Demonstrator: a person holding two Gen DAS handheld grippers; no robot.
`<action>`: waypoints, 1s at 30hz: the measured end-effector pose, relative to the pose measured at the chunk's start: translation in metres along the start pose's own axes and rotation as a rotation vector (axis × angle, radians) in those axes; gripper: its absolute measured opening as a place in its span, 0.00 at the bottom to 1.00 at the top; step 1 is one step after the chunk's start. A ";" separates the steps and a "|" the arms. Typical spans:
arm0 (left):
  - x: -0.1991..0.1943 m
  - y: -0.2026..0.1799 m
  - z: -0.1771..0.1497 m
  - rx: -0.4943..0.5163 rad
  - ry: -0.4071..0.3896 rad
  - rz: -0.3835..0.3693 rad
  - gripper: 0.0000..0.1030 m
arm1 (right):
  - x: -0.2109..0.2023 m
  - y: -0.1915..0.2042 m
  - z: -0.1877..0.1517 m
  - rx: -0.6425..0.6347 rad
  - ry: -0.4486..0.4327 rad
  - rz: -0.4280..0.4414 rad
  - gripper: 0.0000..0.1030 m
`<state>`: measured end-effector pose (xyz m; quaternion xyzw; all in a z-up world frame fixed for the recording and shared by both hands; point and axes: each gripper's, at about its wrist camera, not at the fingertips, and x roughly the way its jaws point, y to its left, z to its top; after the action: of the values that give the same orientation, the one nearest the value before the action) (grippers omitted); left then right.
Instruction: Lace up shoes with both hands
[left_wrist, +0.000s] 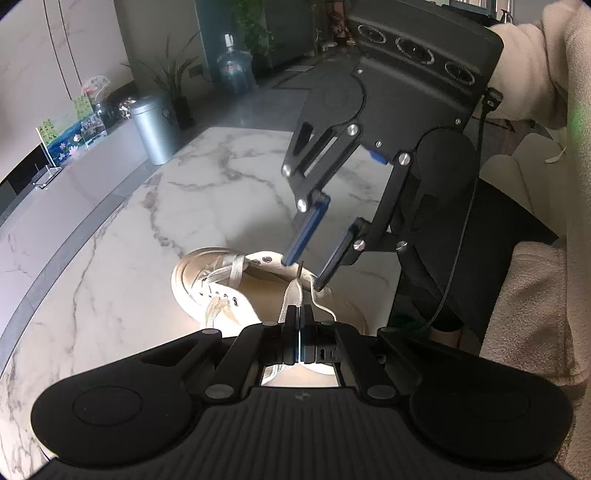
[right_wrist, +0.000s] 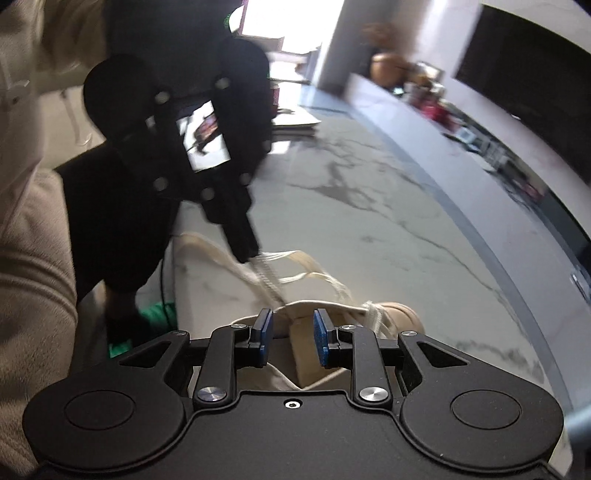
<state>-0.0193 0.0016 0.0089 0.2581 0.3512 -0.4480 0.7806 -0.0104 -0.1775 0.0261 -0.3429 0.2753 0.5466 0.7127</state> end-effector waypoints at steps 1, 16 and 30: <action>-0.001 0.001 0.000 0.000 0.002 -0.002 0.00 | 0.002 0.002 0.002 -0.020 0.013 0.006 0.05; 0.002 -0.011 0.011 0.114 0.013 0.021 0.15 | -0.001 0.010 0.014 -0.083 0.061 0.029 0.01; 0.015 -0.021 0.015 0.166 0.081 0.025 0.03 | -0.006 0.020 0.018 -0.103 0.055 0.011 0.01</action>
<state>-0.0274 -0.0270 0.0047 0.3441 0.3410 -0.4548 0.7473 -0.0306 -0.1634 0.0383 -0.3925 0.2681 0.5543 0.6832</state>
